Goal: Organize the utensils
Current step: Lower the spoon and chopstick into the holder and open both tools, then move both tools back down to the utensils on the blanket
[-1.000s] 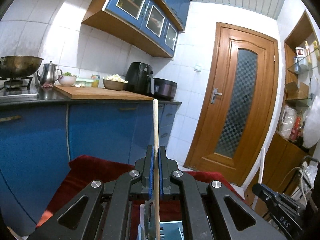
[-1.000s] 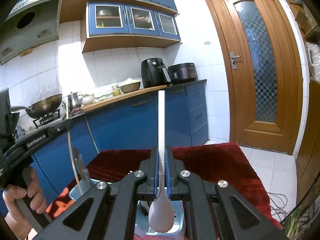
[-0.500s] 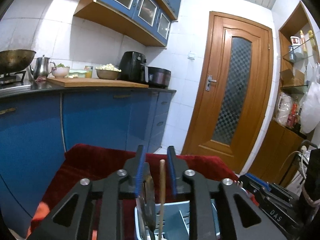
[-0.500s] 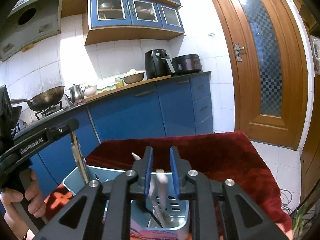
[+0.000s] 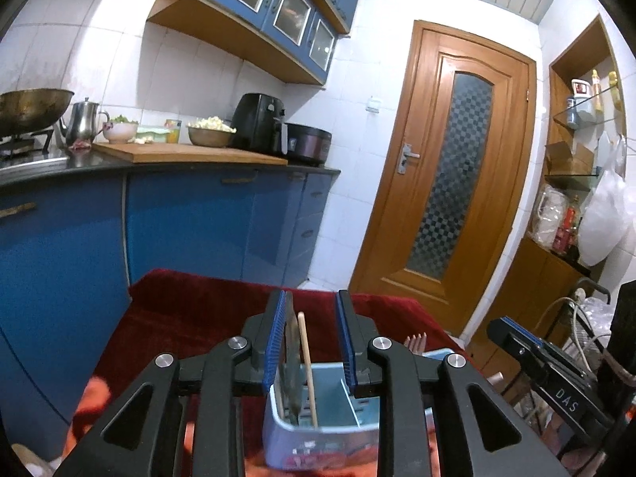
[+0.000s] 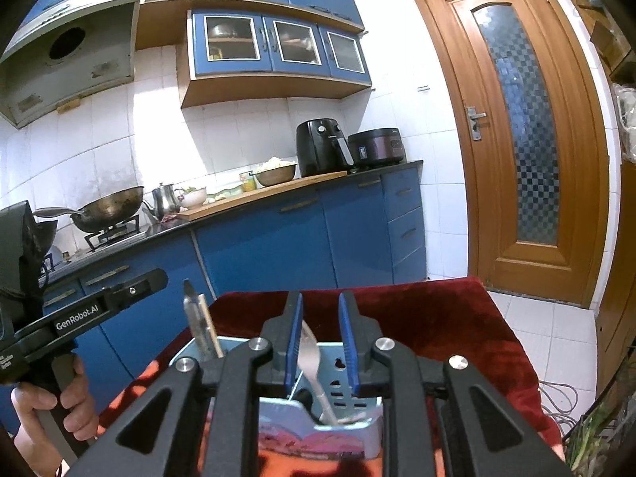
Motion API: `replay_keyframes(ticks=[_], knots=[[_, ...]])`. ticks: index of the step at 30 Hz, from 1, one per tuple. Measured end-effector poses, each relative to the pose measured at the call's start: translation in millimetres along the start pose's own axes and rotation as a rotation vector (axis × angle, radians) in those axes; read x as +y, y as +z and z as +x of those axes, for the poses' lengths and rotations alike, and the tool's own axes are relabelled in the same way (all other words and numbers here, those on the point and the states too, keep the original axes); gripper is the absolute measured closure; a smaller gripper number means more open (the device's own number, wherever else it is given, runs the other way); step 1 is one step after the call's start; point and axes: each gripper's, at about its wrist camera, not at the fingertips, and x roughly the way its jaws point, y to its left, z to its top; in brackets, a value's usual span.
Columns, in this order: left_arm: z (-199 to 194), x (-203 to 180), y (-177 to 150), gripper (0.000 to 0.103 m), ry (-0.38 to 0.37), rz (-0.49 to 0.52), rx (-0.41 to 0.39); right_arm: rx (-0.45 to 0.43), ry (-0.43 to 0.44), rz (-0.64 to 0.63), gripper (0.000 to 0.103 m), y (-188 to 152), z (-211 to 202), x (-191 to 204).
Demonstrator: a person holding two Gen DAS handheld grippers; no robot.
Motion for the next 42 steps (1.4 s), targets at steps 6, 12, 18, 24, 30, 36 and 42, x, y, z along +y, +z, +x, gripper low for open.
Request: replay_keyframes(ticks=[6,12,18,24,30,36,42], knots=[[-20,3,-9,0.077,0.004,-0.019,0.054,0.045,-0.003,-0.016,0.082,-10,-17,12],[-35,9,-18,0.077,0.014,-0.031,0.114,0.095,0.002,-0.021,0.082,-26,-35,19],[-48,13,-35,0.077,0.021,-0.034,0.189,0.164,-0.004,-0.041,0.082,-47,-46,27],[-52,20,-53,0.077,0.025,-0.046,0.272,0.226,-0.004,-0.068,0.082,-64,-51,34],[-58,20,-69,0.077,0.039,-0.036,0.326,0.286,0.005,-0.078,0.082,-80,-55,39],[-61,21,-84,0.077,0.042,-0.028,0.374,0.359,0.017,-0.075,0.082,-98,-52,42],[-61,21,-98,0.077,0.052,-0.010,0.423,0.437,0.027,-0.063,0.082,-116,-46,44]])
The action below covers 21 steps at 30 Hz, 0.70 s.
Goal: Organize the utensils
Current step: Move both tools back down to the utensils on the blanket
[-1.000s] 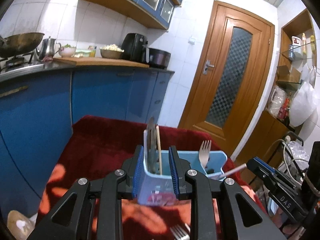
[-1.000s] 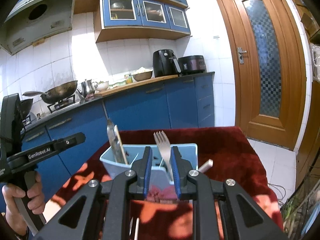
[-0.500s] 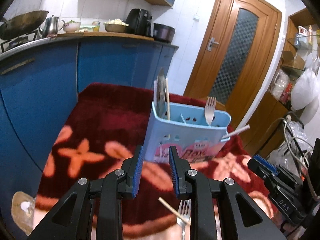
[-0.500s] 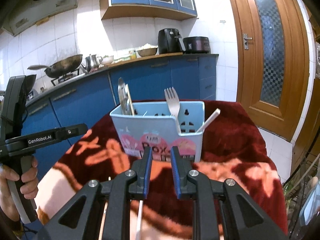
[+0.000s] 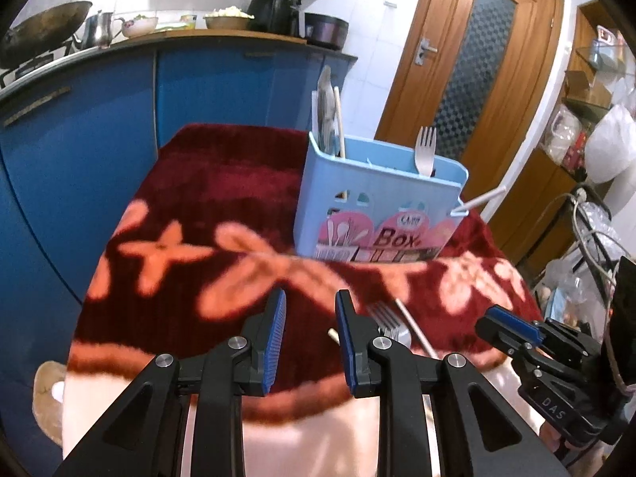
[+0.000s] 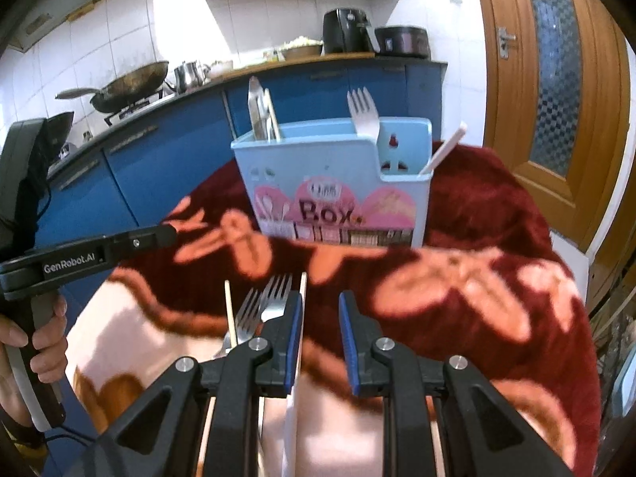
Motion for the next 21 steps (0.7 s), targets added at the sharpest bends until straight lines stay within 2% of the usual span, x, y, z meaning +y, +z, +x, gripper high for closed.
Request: replay_keyframes(ticks=[13,17,21], knots=[[10,6,-19,0.077,0.005,-0.012,0.064,0.155,0.071,0.025,0.082,-15,26,6],[9,6,-21,0.077,-0.002,-0.010,0.073,0.189,0.065,0.035,0.082,-17,35,4],[9,3,-23,0.077,-0.014,-0.008,0.083,0.187,0.065,0.042,0.094,-17,35,2]])
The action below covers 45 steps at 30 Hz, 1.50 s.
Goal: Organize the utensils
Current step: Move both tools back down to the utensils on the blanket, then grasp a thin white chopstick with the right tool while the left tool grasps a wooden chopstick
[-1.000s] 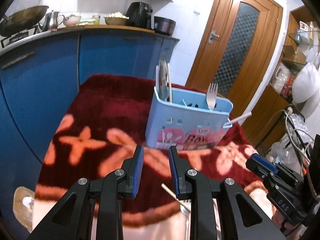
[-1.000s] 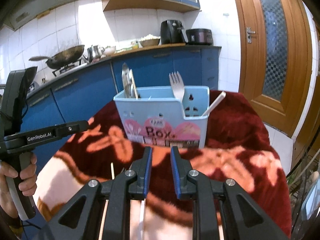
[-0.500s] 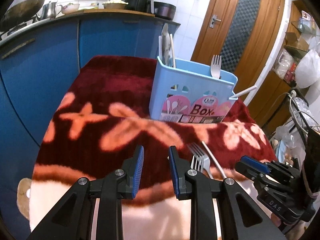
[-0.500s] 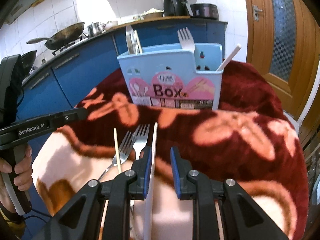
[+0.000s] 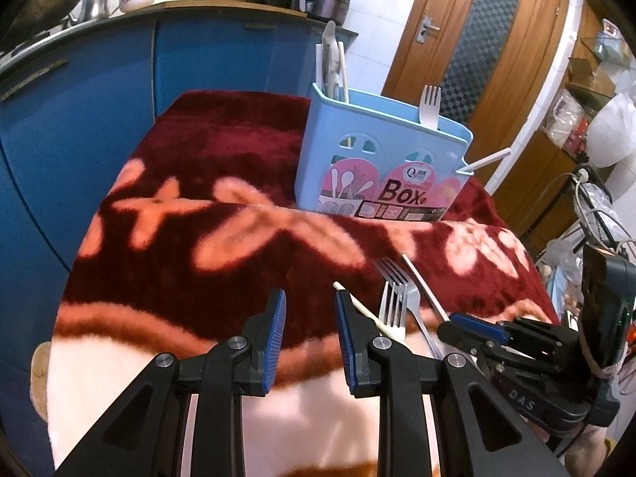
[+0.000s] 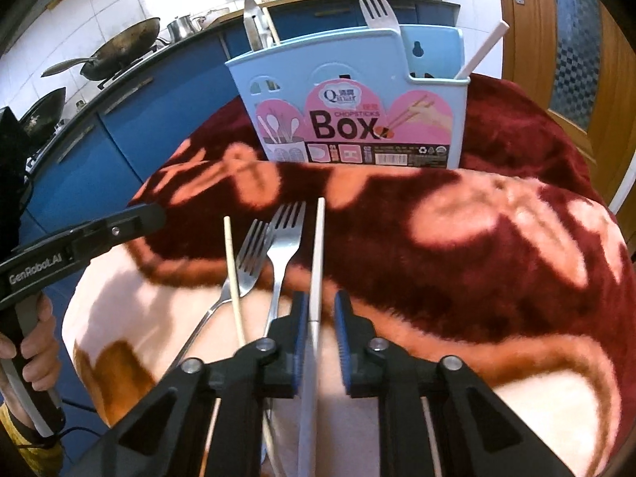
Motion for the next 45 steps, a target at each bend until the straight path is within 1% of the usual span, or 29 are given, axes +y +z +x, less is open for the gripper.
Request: replay_keyframes(ticks=[6,17,24,29,35,40,45], knots=[[1,-6,-1,0.077,-0.015,0.001,0.013,-0.024,0.008,0.024,0.096,-3,-10,-5],[5,-36,-6,0.077,-0.077,0.034,0.074,-0.118,-0.020,0.069,0.096,-13,-48,-28],[16,-59,-13,0.077,-0.097,0.045,0.147,-0.152,-0.028,0.099,0.096,-25,-63,-45],[27,-71,-20,0.077,-0.105,0.043,0.208,-0.163,-0.012,0.113,0.096,-32,-68,-54],[42,-73,-25,0.077,-0.092,0.001,0.277,-0.171,0.000,0.125,0.095,-38,-69,-61],[46,-71,-23,0.084,-0.089,-0.024,0.283,-0.167,0.005,0.132,0.095,-40,-67,-64],[45,-64,-23,0.089,-0.108,-0.054,0.281,-0.151,0.000,0.131,0.095,-41,-64,-65]])
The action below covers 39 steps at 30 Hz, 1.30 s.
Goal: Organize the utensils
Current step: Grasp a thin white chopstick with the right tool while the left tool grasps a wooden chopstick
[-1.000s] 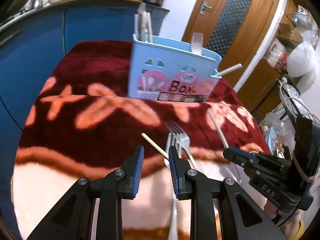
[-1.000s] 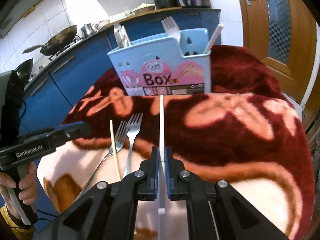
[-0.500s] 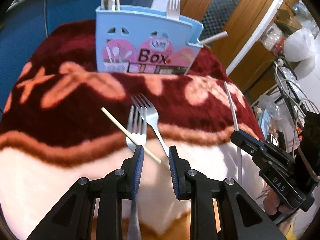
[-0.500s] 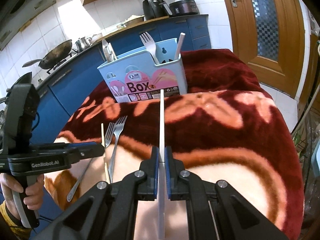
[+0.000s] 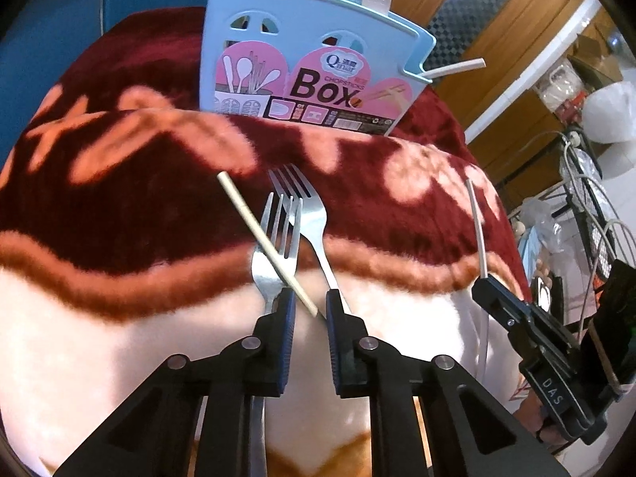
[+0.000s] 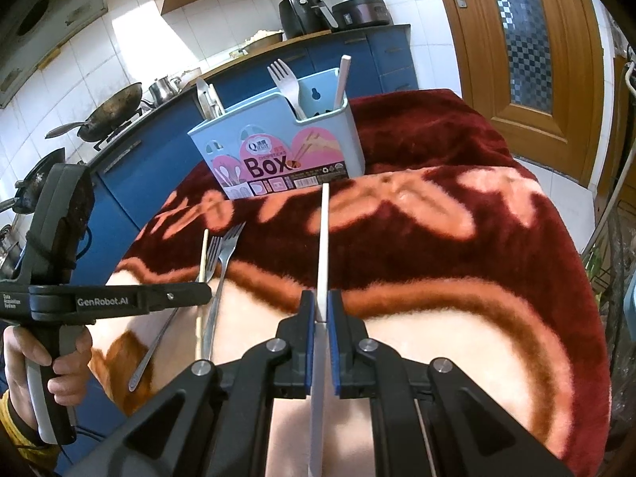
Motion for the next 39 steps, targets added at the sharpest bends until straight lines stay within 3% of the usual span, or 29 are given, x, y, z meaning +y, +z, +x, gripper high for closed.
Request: replay_keyframes(ticks=[4,17,24,31,39], knots=[[-4,4,-2,0.092,0.002,0.012,0.018,0.037,-0.027,-0.012,0.095,0,5,1],[10,-4,17,0.091,0.020,0.104,0.177,0.282,-0.089,-0.083,0.094,23,40,10],[6,-6,10,0.093,-0.010,0.138,0.157,0.379,-0.077,-0.086,0.091,38,55,11],[-6,4,-4,0.097,-0.090,0.111,0.137,0.373,-0.077,-0.097,0.094,38,57,13],[-28,13,-7,0.099,-0.118,0.110,0.044,0.253,-0.001,0.001,0.096,35,35,4]])
